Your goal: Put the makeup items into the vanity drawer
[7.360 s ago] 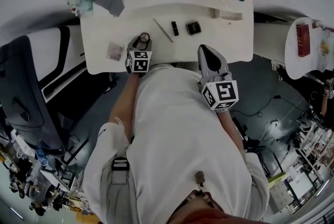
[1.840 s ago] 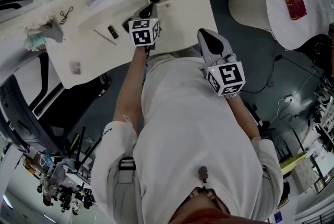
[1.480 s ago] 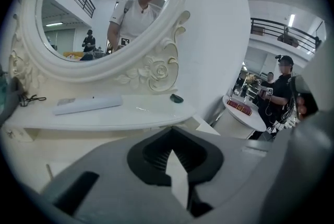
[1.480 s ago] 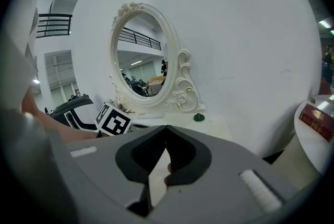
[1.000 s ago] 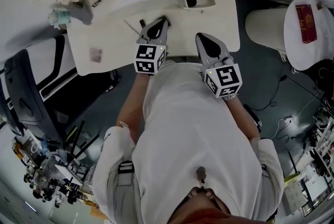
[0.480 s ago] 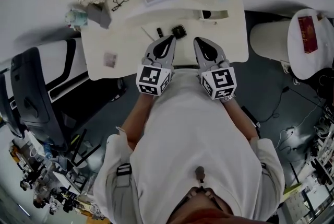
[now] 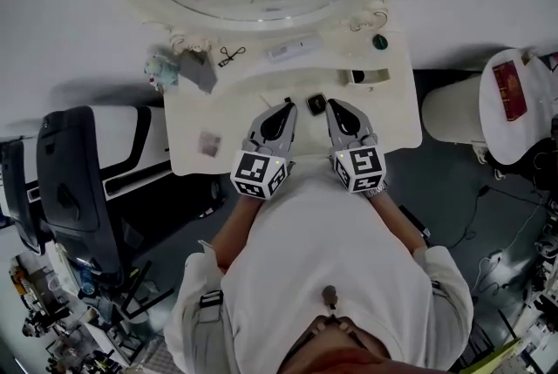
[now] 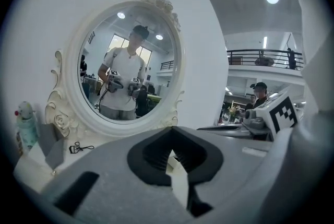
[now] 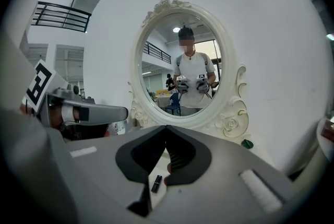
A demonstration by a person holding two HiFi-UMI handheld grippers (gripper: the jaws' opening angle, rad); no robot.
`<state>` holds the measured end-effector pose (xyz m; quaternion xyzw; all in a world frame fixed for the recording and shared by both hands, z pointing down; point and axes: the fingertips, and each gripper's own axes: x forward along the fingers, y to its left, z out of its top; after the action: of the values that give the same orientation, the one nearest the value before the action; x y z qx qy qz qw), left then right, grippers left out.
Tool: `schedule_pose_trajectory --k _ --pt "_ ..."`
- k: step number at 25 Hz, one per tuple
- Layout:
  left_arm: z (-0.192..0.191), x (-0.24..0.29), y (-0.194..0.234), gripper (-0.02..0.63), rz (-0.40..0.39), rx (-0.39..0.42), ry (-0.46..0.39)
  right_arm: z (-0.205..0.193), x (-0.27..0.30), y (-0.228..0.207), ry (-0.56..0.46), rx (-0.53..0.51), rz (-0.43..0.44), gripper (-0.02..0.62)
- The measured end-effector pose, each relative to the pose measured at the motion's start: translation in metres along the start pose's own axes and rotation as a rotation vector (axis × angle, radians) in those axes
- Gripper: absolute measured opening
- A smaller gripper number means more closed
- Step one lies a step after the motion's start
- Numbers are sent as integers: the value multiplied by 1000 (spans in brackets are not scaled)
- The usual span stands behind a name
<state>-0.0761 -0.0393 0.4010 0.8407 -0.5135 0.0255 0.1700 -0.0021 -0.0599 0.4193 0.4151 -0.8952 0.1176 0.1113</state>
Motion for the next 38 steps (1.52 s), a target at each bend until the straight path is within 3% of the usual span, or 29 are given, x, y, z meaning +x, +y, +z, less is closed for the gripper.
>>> schedule_pose_trajectory --k 11,19,24,38 --pt "-7 -29 16 6 -20 61 13 -1 22 49 -20 -44 78 8" --pt "-7 -48 48 5 19 29 -5 -4 41 74 -18 -47 103 8" --pt "-8 -51 44 6 -51 28 -1 -4 42 81 -18 -27 89 8" --pt "-8 -47 38 6 -148 2 14 -4 48 79 30 -17 51 8"
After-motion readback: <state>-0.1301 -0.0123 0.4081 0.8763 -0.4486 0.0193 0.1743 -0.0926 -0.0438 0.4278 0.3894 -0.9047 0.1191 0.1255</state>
